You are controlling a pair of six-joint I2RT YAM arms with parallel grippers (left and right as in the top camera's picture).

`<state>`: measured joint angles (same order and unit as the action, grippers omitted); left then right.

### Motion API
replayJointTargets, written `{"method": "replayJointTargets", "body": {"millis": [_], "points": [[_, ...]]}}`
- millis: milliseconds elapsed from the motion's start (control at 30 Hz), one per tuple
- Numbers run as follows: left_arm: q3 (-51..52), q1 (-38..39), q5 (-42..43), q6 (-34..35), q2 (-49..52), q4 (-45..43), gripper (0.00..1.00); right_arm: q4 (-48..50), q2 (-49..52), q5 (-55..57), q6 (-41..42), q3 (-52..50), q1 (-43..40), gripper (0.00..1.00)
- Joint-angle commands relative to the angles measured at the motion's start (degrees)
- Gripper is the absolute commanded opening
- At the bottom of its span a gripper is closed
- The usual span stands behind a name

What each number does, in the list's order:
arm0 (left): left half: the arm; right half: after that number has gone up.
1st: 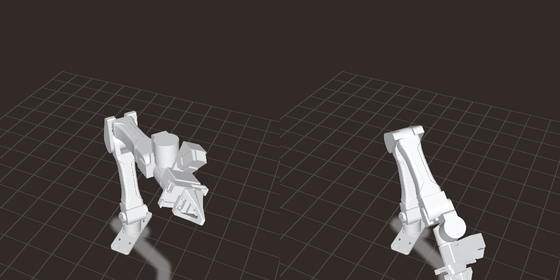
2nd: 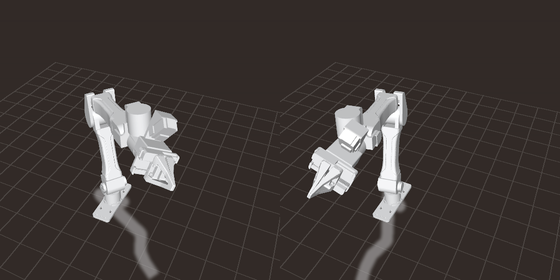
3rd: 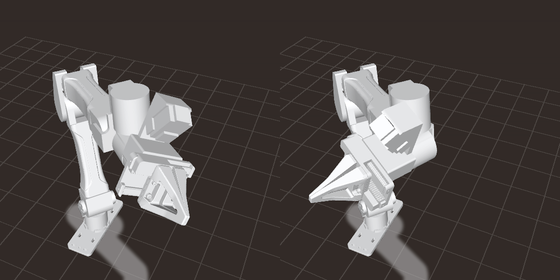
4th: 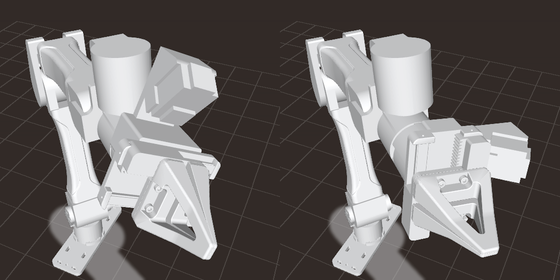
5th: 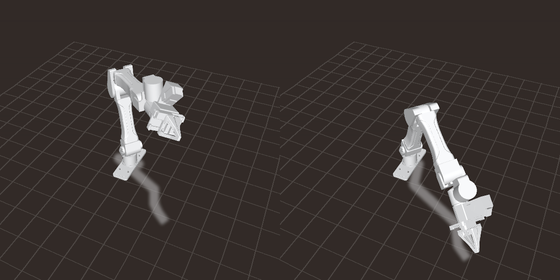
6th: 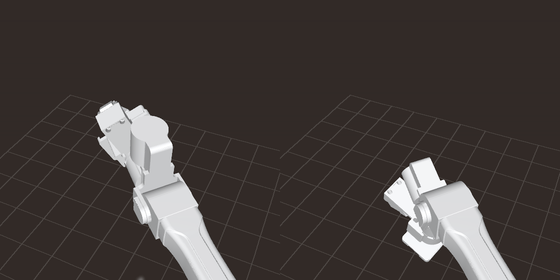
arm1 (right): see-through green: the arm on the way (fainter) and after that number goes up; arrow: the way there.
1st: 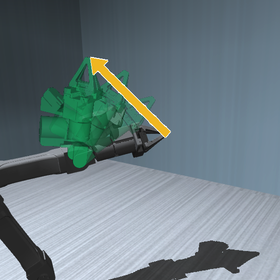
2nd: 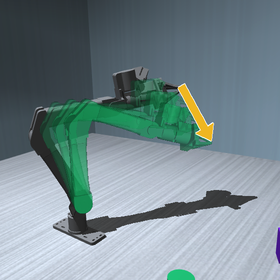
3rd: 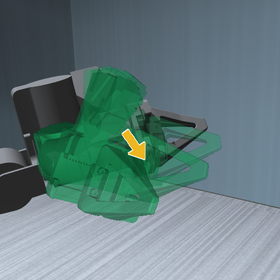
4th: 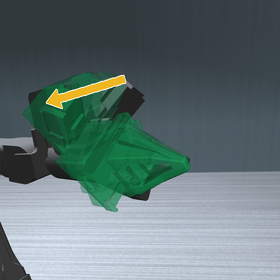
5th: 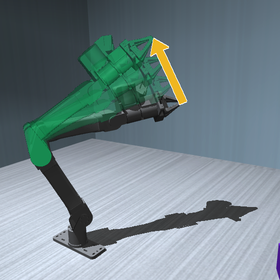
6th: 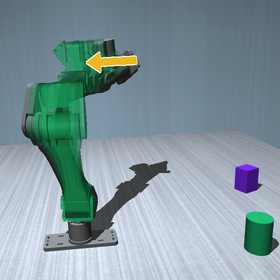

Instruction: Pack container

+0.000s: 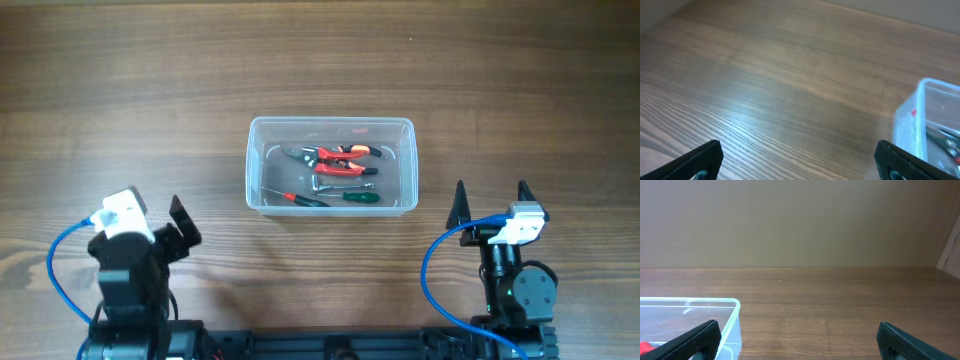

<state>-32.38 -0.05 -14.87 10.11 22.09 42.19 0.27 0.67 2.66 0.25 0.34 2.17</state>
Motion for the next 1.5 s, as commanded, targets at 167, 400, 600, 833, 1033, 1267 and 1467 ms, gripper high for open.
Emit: {"method": "replayJointTargets", "body": {"millis": [167, 400, 600, 833, 1033, 1267, 1467], "points": [[4.6, 0.2, 9.0, -0.7, -20.8, 3.6, 1.0, 0.5, -0.5, 1.2, 1.3, 0.0, -0.2, 1.0], [16.6, 0.2, 13.0, -4.3, -21.9, -13.8, 1.0, 0.5, -0.5, 1.2, 1.3, 0.0, -0.2, 1.0], [24.3, 0.2, 26.3, -14.2, -21.9, -21.7, 1.0, 0.5, -0.5, 1.2, 1.3, 0.0, -0.2, 1.0], [26.2, 0.2, 28.4, -15.7, -21.9, -21.7, 1.0, 0.5, -0.5, 1.2, 1.3, 0.0, -0.2, 1.0], [26.2, 0.2, 28.8, -15.9, -21.9, -21.7, 1.0, 0.5, -0.5, 1.2, 1.3, 0.0, -0.2, 1.0], [26.2, 0.2, 28.8, -15.9, -21.9, -21.7, 1.0, 0.5, -0.5, 1.2, 1.3, 0.0, -0.2, 1.0], [26.2, 0.2, 29.0, -15.8, -21.9, -21.7, 1.0, 0.5, -0.5, 1.2, 1.3, 0.0, -0.2, 1.0]]}}
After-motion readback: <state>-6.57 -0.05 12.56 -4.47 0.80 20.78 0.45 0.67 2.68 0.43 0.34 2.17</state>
